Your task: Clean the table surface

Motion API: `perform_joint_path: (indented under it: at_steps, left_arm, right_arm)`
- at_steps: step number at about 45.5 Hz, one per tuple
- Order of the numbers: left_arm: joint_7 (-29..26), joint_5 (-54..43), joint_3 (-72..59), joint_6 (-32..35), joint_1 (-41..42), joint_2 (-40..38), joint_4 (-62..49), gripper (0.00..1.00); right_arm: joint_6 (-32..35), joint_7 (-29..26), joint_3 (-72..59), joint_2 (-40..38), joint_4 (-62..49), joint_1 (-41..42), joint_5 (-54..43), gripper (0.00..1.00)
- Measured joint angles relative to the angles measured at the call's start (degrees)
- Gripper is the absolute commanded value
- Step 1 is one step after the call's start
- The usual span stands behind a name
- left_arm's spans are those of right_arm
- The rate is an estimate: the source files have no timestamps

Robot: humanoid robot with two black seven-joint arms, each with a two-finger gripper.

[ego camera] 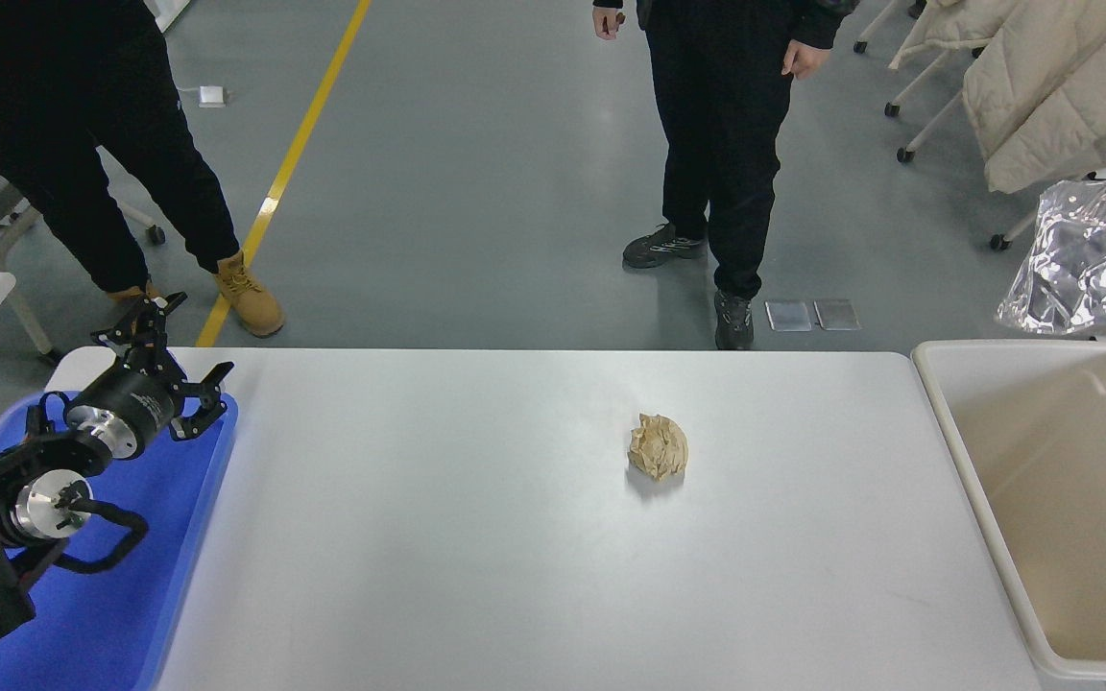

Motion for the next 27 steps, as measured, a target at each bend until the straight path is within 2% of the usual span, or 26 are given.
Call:
perform_joint_path:
  at_steps: [17,27]
  left_arm:
    - [0.0,0.0,0.0,0.0,0.0,0.0,0.01,1.0]
    - [0.0,0.0,0.01,0.0,-0.01,0.0,0.01,1.0]
  right_arm:
    - [-3.52,1.33,18.07,7.56,-25.57,-28.27,0.38,0.0]
    - [-10.85,3.4,28.81,15.38,-36.18,-43.72,0.45,0.0]
